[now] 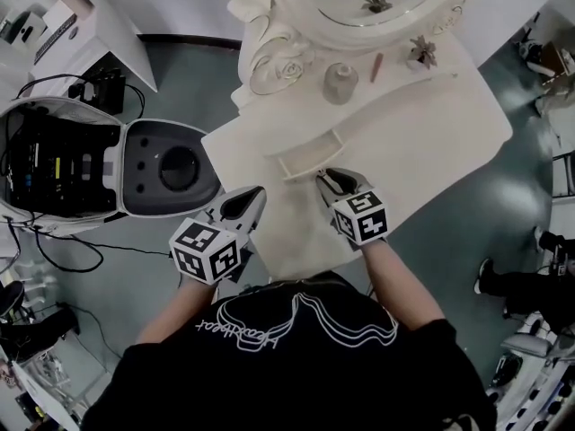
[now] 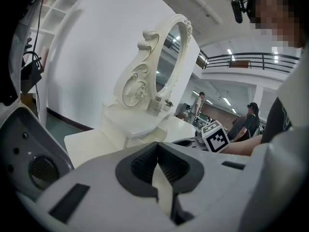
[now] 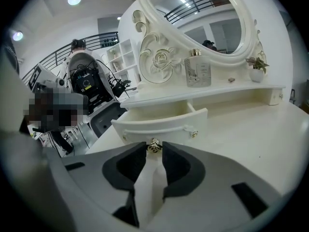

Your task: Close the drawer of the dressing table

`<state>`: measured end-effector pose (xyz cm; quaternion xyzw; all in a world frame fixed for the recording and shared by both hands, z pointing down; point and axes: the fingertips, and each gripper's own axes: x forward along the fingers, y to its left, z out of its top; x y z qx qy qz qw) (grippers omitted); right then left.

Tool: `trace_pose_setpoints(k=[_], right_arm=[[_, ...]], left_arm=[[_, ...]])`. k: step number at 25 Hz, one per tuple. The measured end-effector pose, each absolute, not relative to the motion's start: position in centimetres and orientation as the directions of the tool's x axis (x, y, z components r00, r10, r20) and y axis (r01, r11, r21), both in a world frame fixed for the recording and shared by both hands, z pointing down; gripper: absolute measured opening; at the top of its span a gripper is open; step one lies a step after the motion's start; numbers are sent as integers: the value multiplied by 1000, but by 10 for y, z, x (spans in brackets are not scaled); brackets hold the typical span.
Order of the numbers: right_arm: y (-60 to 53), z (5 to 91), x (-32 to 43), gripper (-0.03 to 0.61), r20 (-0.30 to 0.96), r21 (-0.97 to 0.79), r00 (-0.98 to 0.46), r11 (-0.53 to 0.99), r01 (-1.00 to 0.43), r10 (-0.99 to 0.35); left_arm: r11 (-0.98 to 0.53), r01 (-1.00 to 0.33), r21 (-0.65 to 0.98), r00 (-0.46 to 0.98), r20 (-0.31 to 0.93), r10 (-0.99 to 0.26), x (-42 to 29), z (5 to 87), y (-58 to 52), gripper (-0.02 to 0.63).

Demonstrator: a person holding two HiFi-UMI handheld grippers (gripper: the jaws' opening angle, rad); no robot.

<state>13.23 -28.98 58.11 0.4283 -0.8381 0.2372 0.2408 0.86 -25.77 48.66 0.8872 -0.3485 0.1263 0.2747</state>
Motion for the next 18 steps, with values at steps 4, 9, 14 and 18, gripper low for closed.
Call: trace_pose_setpoints(k=[4, 9, 14, 18], right_arm=[[-294, 584, 135, 106, 606, -197, -520, 519, -831, -602], [-316, 596, 136, 106, 593, -199, -518, 511, -836, -616], [-300, 586, 132, 106, 603, -196, -521, 521, -831, -604], [-294, 578, 130, 106, 602, -202, -532, 532, -822, -595]], left_arm=[[-606, -692, 393, 721, 428, -545, 10, 493, -261, 5], [-617, -693, 374, 719, 432, -545, 9, 504, -285, 3], [-601, -702, 383, 711, 429, -557, 3, 495, -266, 4], [-588, -711, 386, 703, 428, -569, 2, 488, -255, 4]])
